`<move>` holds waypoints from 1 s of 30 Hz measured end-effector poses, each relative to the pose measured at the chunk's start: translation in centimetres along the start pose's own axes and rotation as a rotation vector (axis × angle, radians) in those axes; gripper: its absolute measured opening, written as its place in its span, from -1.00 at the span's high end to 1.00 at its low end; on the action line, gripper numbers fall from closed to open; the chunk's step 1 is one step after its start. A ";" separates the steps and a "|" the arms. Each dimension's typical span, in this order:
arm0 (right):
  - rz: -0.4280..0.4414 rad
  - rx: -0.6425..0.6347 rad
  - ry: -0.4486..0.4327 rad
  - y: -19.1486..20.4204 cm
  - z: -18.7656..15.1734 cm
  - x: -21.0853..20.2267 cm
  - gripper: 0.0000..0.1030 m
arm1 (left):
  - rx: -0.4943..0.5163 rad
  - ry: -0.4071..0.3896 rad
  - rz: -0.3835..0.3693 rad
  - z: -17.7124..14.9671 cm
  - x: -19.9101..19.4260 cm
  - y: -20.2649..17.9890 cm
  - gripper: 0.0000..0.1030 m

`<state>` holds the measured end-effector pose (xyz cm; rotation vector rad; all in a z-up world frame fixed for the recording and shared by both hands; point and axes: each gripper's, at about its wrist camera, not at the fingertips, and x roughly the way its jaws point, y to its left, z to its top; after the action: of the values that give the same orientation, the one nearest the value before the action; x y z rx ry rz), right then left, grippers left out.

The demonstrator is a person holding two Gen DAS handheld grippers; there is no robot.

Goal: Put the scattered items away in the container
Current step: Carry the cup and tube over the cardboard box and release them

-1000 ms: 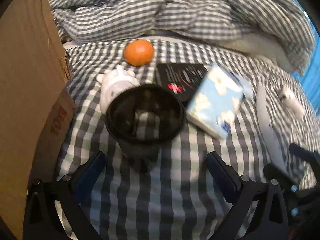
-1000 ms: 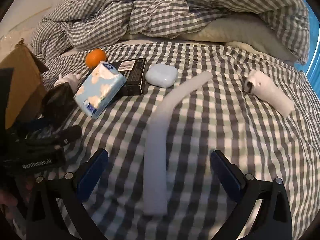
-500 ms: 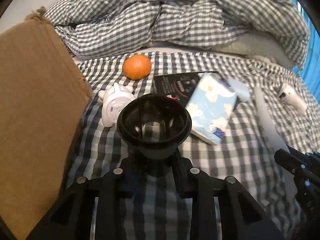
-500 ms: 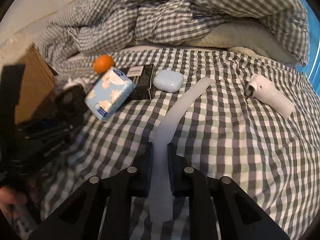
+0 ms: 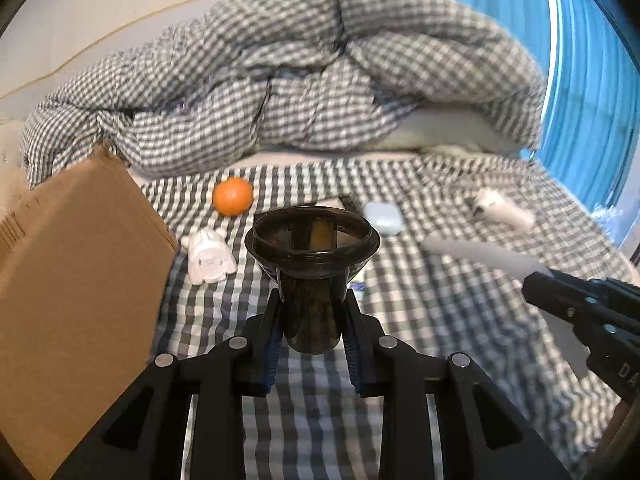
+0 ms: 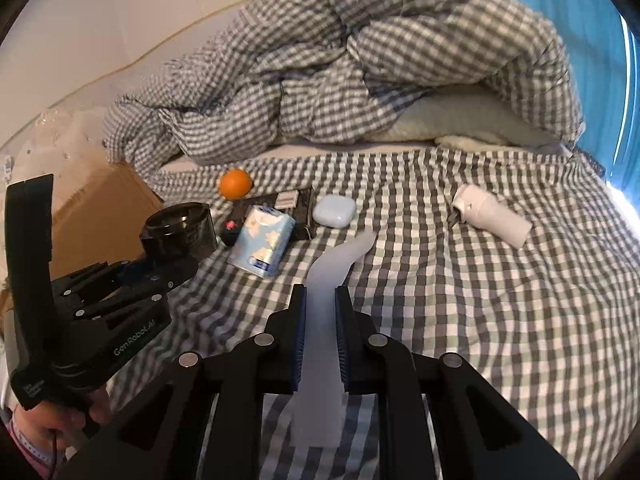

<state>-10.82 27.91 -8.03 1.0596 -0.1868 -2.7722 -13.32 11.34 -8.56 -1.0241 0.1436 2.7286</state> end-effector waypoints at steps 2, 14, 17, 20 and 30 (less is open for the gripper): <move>0.017 0.006 -0.016 0.4 0.2 -1.3 0.74 | 0.006 -0.034 -0.003 0.5 -1.9 0.0 0.47; 0.110 -0.101 -0.122 9.7 2.2 -8.0 0.74 | -0.038 -0.159 0.070 2.7 -12.3 7.1 0.47; 0.164 -0.148 -0.160 13.7 2.9 -9.2 0.74 | -0.059 -0.166 0.121 2.4 -14.5 10.1 0.46; 0.227 -0.199 -0.192 17.9 3.8 -9.9 0.74 | -0.085 -0.157 0.181 1.8 -15.9 13.2 0.47; 0.427 -0.285 -0.077 29.3 5.3 -4.2 0.65 | -0.205 -0.077 0.355 -1.7 -15.8 22.5 0.42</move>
<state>-8.02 0.37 3.80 0.7410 -0.0207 -2.3663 -6.06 -13.57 0.87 -1.0277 0.0355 3.1550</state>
